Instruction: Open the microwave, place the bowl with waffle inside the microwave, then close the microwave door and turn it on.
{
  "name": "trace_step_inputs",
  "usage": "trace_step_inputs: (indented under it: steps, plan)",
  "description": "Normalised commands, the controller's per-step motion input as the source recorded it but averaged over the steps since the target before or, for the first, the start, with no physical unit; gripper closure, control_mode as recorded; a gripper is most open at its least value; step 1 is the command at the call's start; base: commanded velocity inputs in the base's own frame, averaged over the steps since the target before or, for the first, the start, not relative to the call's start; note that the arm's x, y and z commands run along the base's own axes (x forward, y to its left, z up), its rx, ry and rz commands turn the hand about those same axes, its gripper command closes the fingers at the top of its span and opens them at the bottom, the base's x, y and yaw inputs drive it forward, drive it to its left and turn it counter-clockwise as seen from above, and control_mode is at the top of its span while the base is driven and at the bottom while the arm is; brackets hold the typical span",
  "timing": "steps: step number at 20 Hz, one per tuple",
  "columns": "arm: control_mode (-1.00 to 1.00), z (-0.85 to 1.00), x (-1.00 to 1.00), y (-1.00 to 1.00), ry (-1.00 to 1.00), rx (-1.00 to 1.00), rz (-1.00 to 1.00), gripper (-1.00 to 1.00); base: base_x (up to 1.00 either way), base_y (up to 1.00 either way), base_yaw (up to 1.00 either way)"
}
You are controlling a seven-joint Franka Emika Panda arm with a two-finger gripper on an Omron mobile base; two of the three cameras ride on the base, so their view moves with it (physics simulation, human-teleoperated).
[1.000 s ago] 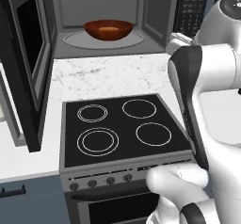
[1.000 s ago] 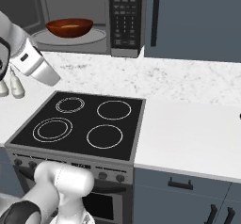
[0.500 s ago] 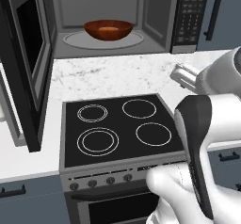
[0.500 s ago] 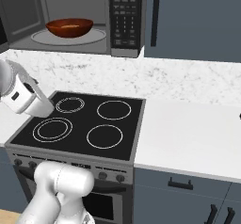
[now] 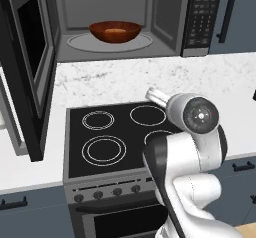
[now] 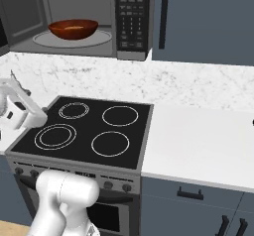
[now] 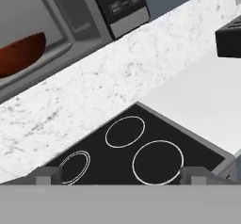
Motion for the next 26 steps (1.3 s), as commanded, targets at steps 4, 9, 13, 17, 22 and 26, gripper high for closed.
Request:
trace_step_inputs:
  steps: [4,9,13,17,22,26]
  plan:
    - [-1.0,-0.22,0.24,0.54,-0.13,-0.17,0.01,-1.0,0.0,0.0,0.0]
    - [-1.0,-0.26,0.24,0.27,-0.26,-0.03,0.0,-1.0,0.0,0.0,0.0]
    - [-1.0,-0.36,0.14,0.13,-0.35,0.0,0.0,-1.0,0.0,0.0,0.0]
    - [-1.0,-0.33,0.02,0.12,-0.4,0.05,0.0,-1.0,0.0,0.0,0.0]
    - [-1.0,-0.23,0.0,0.41,-0.32,0.0,0.0,-1.0,0.0,0.0,0.0]
    - [-1.0,-0.33,0.01,0.56,-0.19,-0.02,0.0,-1.0,0.0,0.0,0.0]
